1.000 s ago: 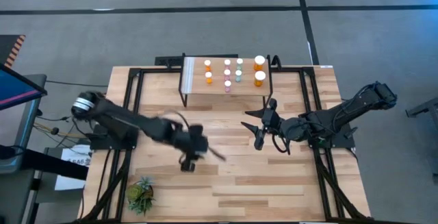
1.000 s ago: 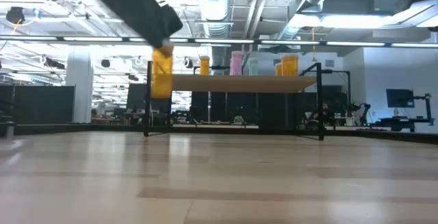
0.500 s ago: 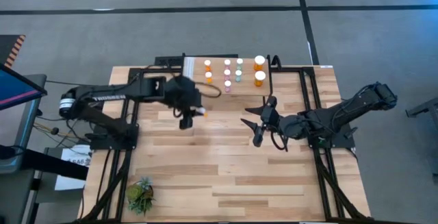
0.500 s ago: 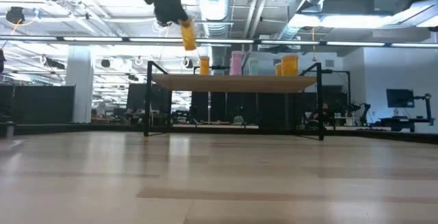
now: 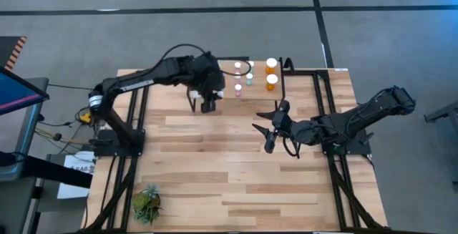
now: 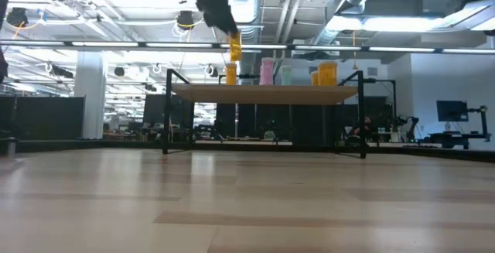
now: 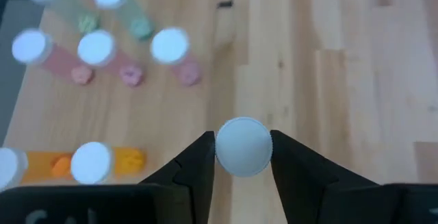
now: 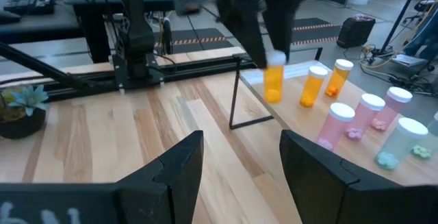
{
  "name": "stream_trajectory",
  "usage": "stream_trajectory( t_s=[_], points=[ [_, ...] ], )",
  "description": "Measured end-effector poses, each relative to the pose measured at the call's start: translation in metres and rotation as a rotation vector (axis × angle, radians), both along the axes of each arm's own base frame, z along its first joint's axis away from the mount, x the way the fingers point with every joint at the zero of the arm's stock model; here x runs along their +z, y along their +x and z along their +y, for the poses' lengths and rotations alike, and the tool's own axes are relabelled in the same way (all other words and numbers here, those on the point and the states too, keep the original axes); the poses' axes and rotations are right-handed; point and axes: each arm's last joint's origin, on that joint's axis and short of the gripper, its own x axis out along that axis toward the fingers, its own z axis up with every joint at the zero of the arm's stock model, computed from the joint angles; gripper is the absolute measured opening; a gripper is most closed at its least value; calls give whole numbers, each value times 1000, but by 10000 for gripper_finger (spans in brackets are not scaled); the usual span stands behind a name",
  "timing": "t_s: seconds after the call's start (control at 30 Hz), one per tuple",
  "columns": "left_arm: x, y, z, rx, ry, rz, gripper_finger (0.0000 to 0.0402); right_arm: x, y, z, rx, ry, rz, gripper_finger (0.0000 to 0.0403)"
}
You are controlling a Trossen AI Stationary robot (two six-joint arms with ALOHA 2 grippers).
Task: Pick and place medicine bottles onto shelf by color
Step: Put the small orange pill bottle on the shelf aligned with the other small orange pill bottles
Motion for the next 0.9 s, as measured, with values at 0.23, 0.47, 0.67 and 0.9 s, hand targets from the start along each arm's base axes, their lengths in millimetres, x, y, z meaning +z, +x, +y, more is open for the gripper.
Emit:
stream_trajectory(
  t_s=[0.23, 0.47, 0.67, 0.9],
  points=[
    [-20, 5, 33, 65, -12, 66, 119, -1, 0, 0, 0, -5, 14, 216],
    [-24, 1, 48, 101, -28, 76, 119, -2, 0, -4, -15, -9, 25, 216],
    [-26, -1, 51, 99, -46, 72, 119, -2, 1, -7, -26, -9, 26, 216],
    [-36, -2, 51, 96, -54, 94, 119, -2, 1, -7, -26, -9, 26, 216]
  ],
)
